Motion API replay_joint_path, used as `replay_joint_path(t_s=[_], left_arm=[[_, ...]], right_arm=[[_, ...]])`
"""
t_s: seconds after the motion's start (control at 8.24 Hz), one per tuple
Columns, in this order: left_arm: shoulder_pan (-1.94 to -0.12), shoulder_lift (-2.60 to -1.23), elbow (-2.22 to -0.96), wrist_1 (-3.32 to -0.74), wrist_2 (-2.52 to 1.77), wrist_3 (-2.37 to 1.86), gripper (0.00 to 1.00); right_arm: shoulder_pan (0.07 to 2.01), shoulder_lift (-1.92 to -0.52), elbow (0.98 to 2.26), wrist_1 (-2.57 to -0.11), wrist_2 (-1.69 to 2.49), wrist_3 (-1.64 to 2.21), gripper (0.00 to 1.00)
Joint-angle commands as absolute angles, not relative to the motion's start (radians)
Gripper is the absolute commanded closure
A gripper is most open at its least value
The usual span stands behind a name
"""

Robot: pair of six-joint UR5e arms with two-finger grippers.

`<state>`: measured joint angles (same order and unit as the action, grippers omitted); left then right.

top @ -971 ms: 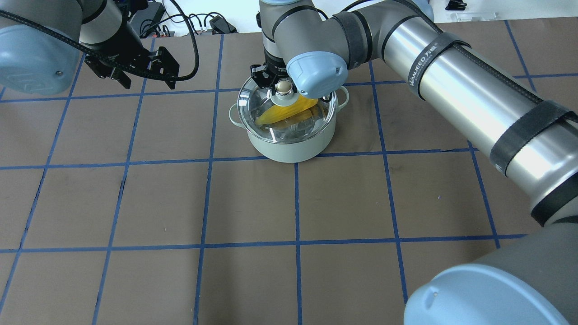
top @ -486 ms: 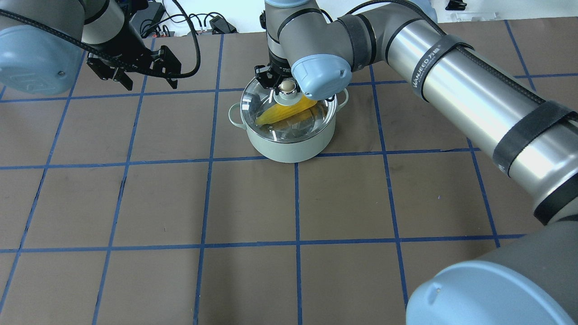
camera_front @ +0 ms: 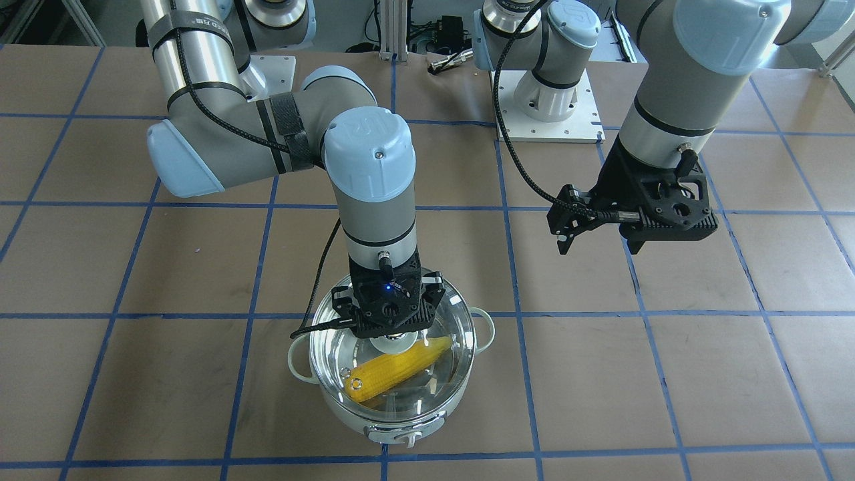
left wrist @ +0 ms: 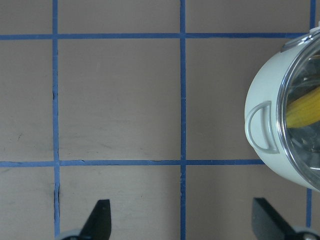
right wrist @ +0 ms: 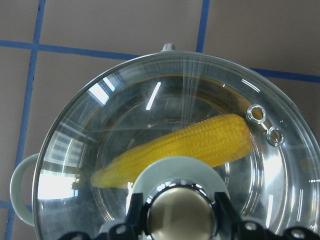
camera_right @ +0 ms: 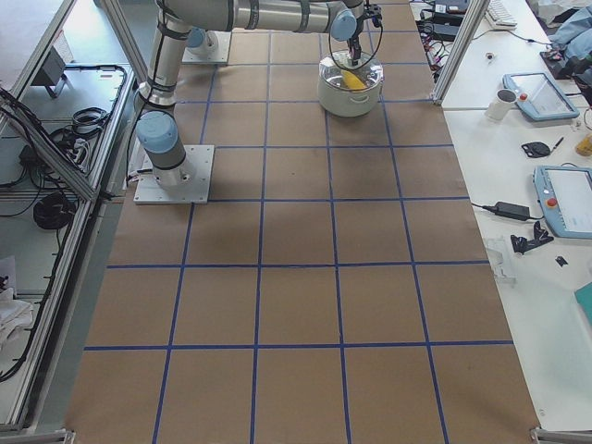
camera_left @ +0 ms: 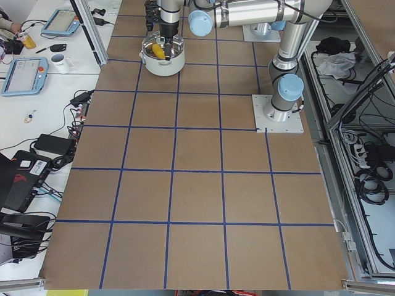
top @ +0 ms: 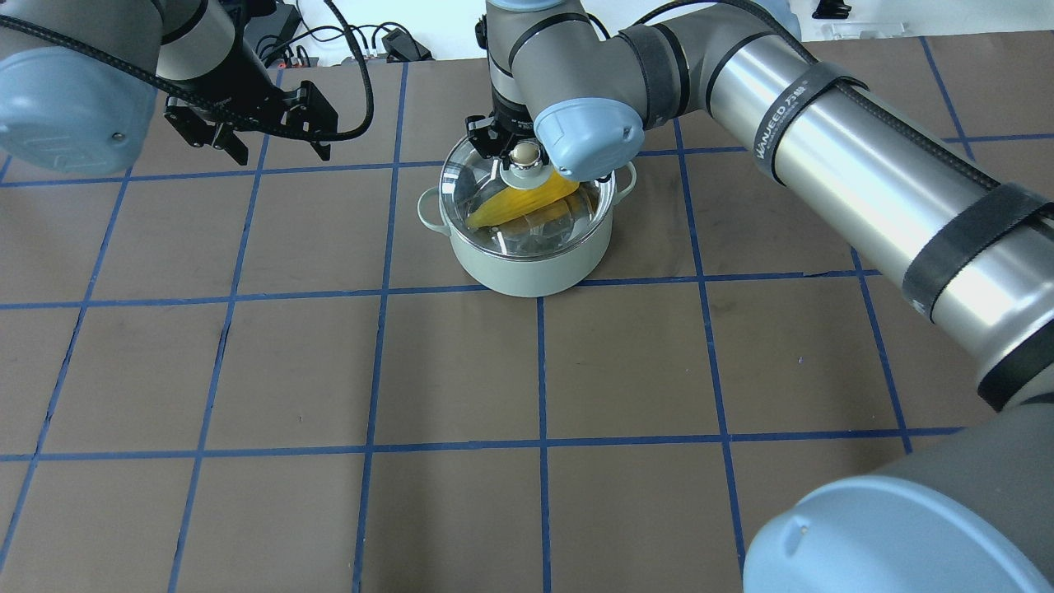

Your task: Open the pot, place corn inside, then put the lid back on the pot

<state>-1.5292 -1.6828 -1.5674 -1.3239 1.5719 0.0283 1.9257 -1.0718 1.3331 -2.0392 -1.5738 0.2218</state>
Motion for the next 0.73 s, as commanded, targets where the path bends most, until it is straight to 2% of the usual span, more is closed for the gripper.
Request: replay_joint_path(t_s=[0.0,0.61], left_arm=[[-1.532,-1.658,-1.568,-1.338,1.572,0.025,0.0],[-1.532,-1.661,-1.569,-1.342,1.574,0.031,0.0]], right_arm=[[1.925,-1.077,1.336,-2.051,-1.572,0.219,0.71],[1.925,-1.075,1.374,-2.112,-1.574,0.212,0.7]])
